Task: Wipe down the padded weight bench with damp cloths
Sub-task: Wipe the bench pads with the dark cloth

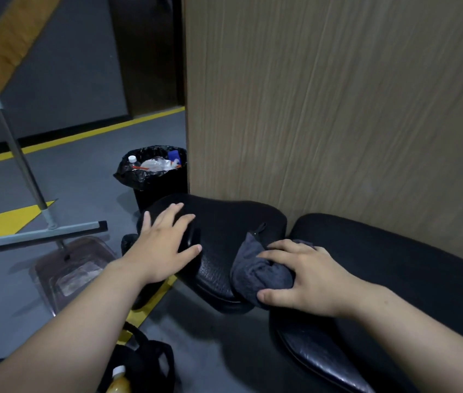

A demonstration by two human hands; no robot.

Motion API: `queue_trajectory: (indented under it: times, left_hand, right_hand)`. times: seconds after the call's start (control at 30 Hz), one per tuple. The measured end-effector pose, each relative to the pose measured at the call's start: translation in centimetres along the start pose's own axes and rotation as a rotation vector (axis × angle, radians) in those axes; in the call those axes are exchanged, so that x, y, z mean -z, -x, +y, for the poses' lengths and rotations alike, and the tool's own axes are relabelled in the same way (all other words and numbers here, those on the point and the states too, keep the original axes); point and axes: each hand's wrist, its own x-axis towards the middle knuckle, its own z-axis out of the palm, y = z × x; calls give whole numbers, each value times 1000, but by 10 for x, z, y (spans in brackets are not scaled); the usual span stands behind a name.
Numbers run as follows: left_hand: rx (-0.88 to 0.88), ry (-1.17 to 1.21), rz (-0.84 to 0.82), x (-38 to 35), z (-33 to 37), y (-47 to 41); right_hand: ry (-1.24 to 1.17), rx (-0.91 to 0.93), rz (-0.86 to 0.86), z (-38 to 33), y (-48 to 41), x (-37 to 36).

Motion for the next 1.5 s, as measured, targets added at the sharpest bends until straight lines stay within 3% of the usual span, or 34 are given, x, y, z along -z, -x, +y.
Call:
queue_trajectory:
  times: [0.27,0.47,0.6,0.77,0.87,1.0,1.17,1.5]
  left_hand:
    - [-173,56,-80,10,56,0]
    - [-403,110,-346,8,119,1]
    - [-489,116,-423,-3,152,6]
    - [-529,96,-303,-10,164,3]
    - [-514,83,-262,-10,167,-2]
    - [-458,23,-73,-10,174,-14]
    - [-436,47,-103,-13,188,-22]
    - [-201,358,18,-30,192,-34]
  right_hand:
    - [-39,-9,-16,16,21,5]
    - [-101,-15,1,41,52,11]
    - [-134,-29,41,53,70,17]
    - [-82,-97,89,64,83,23]
    - [17,-98,11,74,93,31]
    - [191,-172,1,87,113,36]
    - [213,-240,104,87,119,34]
    - [154,-314,209,60,93,27]
